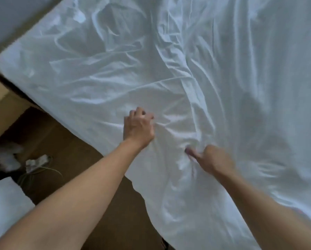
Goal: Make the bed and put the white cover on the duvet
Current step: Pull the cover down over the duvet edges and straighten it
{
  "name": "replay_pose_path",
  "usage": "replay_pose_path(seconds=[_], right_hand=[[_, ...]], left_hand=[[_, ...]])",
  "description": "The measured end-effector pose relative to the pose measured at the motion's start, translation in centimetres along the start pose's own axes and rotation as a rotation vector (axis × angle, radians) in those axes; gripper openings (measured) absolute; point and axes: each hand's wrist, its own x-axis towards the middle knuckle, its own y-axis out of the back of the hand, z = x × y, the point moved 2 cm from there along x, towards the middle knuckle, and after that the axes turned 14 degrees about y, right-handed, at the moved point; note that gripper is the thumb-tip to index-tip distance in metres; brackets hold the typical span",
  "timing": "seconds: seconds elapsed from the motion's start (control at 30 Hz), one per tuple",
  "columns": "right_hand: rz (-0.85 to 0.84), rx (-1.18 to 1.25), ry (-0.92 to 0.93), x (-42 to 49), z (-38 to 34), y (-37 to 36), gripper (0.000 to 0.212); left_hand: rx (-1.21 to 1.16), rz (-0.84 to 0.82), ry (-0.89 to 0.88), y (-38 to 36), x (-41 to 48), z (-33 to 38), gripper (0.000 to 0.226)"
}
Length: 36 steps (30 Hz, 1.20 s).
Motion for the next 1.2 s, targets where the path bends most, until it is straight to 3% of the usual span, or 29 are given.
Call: replay_pose_path(seconds=[0.03, 0.07, 0.1, 0.13, 0.23, 0.37, 0.43, 0.47, 0.5, 0.6, 0.67, 0.7, 0.77, 0.83, 0.87, 0.9, 0.97, 1.07, 1.13, 1.2], right_hand=[[0.277, 0.058, 0.05, 1.5, -2.2, 0.0, 0.086], [0.512, 0.08, 0.152, 2.7, -5.2, 0.3, 0.08], [0.601, 0.048, 0.235, 4.3, -8.1, 0.2, 0.084], [0.552, 0.015, 0.285, 6.3, -10.2, -0.3, 0.095], [0.066, 0.044, 0.102, 11.2, -13.2, -3.4, 0.128], [-0.167, -0.216, 0.032, 12.0, -13.8, -5.1, 0.129], [-0.281, -0.185, -0.031, 13.8, -15.8, -2.8, 0.106], [-0.327, -0.189, -0.049, 15.1, -17.2, -1.4, 0.087], [-0.324, -0.19, -0.055, 16.6, -19.0, -0.1, 0.07], [-0.055, -0.135, 0.019, 21.4, -26.6, 1.2, 0.051], [0.158, 0.131, 0.113, 25.6, -32.8, 0.1, 0.054], [0.179, 0.26, 0.147, 28.1, -35.6, -0.8, 0.062], [0.071, 0.365, 0.12, 33.2, -40.1, -3.6, 0.082], [-0.112, 0.227, 0.002, 37.3, -44.4, -8.0, 0.097], [-0.182, 0.109, -0.052, 37.1, -44.1, -9.5, 0.104], [-0.212, 0.017, -0.097, 37.3, -44.9, -11.2, 0.11], [-0.228, -0.054, -0.167, 37.6, -46.2, -13.0, 0.117], [-0.276, -0.065, -0.239, 38.5, -46.7, -12.6, 0.121], [-0.309, -0.048, -0.269, 39.5, -47.0, -12.1, 0.124], [-0.339, -0.05, -0.298, 39.9, -47.7, -11.7, 0.127]], left_hand=[[0.066, 0.003, 0.073, -0.1, 3.2, -1.8, 0.062], [0.119, -0.109, 0.156, -0.8, 5.5, -3.5, 0.082], [0.151, -0.243, 0.205, -1.9, 6.7, -4.6, 0.094], [0.179, -0.335, 0.207, -3.3, 7.1, -5.3, 0.099], [0.279, -0.46, 0.056, -5.8, 7.4, -5.5, 0.093], [0.208, -0.606, -0.152, -3.0, 13.1, -7.3, 0.056], [0.229, -0.348, -0.13, -0.2, 18.1, -10.0, 0.048], [0.278, -0.206, -0.079, 1.0, 20.4, -11.9, 0.059], [0.324, -0.157, 0.016, 1.7, 22.5, -14.4, 0.078], [0.261, -0.477, 0.206, 0.4, 24.8, -20.1, 0.117], [0.288, -0.585, 0.086, -2.0, 25.3, -21.3, 0.119], [0.289, -0.62, -0.021, -2.6, 26.6, -21.6, 0.115], [0.228, -0.578, -0.216, -1.0, 32.1, -23.0, 0.088], [0.218, -0.241, -0.231, 1.9, 40.6, -28.0, 0.06], [0.244, -0.079, -0.18, 3.2, 42.8, -29.7, 0.069], [0.281, -0.06, -0.106, 3.8, 45.4, -32.6, 0.093], [0.306, -0.319, -0.007, 2.8, 48.1, -36.5, 0.13], [0.312, -0.629, -0.058, 0.1, 46.9, -36.7, 0.139], [0.317, -0.702, -0.116, 0.7, 48.1, -36.0, 0.132], [0.22, -0.658, -0.209, 3.2, 51.3, -36.2, 0.096]])
